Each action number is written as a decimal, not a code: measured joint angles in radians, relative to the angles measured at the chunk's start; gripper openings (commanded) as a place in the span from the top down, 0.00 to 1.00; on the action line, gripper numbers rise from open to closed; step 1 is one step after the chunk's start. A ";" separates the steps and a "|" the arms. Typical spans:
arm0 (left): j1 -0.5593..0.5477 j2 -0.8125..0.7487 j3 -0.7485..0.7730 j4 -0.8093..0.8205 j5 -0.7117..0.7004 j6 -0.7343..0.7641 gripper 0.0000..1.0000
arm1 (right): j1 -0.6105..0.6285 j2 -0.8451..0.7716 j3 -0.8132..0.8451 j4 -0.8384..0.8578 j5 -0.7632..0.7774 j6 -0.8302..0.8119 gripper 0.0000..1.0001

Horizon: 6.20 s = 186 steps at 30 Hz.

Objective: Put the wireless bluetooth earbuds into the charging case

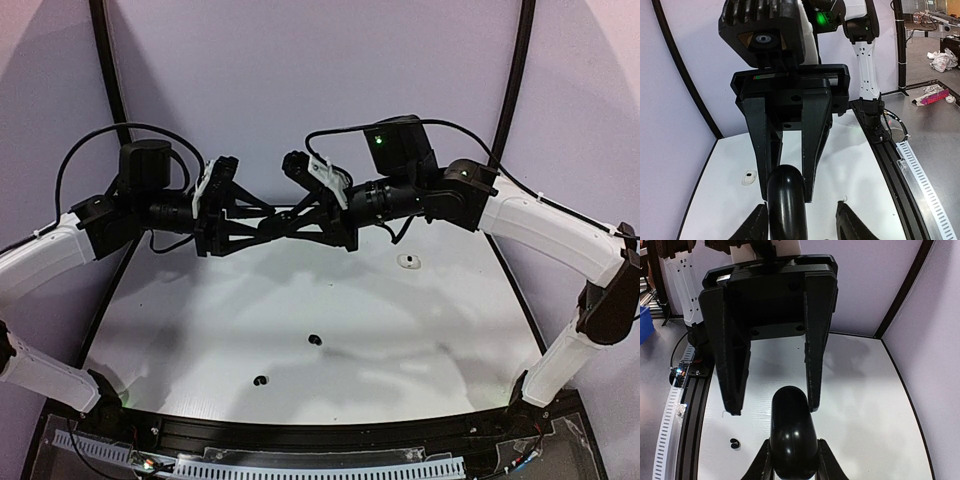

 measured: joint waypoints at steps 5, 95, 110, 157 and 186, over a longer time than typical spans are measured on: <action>-0.003 0.001 0.001 -0.001 -0.011 0.006 0.63 | 0.001 0.000 0.000 -0.003 -0.001 -0.001 1.00; -0.010 -0.040 -0.303 0.899 -0.041 -0.686 0.22 | 0.005 0.007 -0.229 0.842 -0.222 0.460 1.00; -0.010 0.000 0.014 0.059 -0.008 -0.058 0.38 | -0.001 0.049 0.280 -0.186 -0.132 0.240 1.00; -0.009 0.097 0.122 -0.229 0.125 -0.016 0.99 | 0.029 0.082 0.204 -0.298 -0.032 0.157 0.37; -0.002 -0.023 -0.065 0.203 0.004 -0.296 0.99 | 0.034 -0.057 -0.098 0.209 -0.014 0.242 0.88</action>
